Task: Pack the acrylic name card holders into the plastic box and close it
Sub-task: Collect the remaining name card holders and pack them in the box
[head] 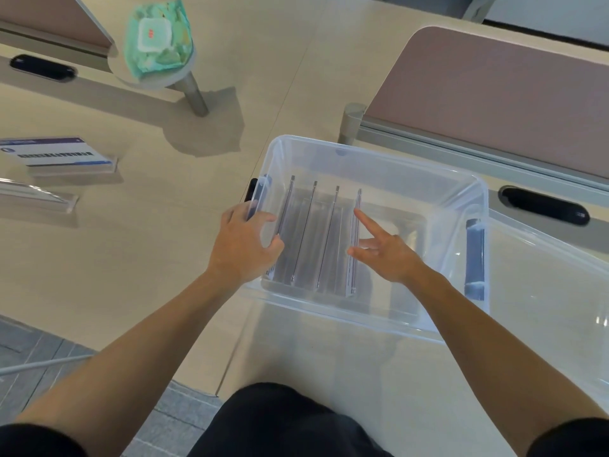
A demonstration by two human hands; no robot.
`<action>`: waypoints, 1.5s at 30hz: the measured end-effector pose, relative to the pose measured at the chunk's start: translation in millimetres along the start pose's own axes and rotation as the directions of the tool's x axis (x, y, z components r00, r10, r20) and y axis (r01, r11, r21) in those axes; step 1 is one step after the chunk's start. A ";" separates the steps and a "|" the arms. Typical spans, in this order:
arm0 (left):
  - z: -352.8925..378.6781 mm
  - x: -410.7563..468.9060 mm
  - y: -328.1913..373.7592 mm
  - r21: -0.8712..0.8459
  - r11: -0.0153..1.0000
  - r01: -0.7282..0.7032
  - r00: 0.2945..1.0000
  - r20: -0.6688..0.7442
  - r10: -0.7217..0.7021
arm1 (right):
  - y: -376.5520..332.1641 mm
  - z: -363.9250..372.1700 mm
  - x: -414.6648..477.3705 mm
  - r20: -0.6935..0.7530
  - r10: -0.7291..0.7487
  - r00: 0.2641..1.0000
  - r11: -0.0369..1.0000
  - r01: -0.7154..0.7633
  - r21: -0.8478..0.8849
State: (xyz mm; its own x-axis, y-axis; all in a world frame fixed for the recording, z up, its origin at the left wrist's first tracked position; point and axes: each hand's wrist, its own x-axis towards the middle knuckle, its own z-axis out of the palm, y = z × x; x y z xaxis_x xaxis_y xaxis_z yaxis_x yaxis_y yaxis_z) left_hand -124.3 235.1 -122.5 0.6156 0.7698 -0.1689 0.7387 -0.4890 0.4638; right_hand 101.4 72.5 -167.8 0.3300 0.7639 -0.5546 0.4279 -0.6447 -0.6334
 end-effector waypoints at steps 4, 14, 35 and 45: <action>0.0 -0.3 0.0 -0.011 1.000 0.013 1.000 0.000 -0.013 | -5.9 2.7 -4.1 0.004 -0.014 1.000 0.999 0.015 -0.035; 0.2 0.2 -0.2 -0.001 1.000 0.002 1.000 -0.003 -0.002 | -16.6 7.9 -8.5 -0.027 -0.027 0.999 0.996 0.025 -0.081; -43.4 -18.7 -21.5 -0.395 0.917 -0.056 0.998 0.000 0.060 | -101.7 -22.5 -27.0 -0.285 -0.151 0.947 0.940 0.048 -0.338; -127.5 -78.6 -164.1 -0.426 0.903 0.062 0.997 0.072 -0.035 | -257.8 82.8 -58.3 -0.175 -0.295 0.939 0.846 0.172 -0.504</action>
State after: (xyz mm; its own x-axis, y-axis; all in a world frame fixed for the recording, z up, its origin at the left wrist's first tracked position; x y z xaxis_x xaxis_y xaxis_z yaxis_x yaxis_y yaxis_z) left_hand -329.0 307.2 -74.4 0.6074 0.7551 -0.2469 0.5884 -0.2188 0.7784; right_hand -97.8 191.8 -16.8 0.3311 0.9127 -0.2394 0.8430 -0.4001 -0.3596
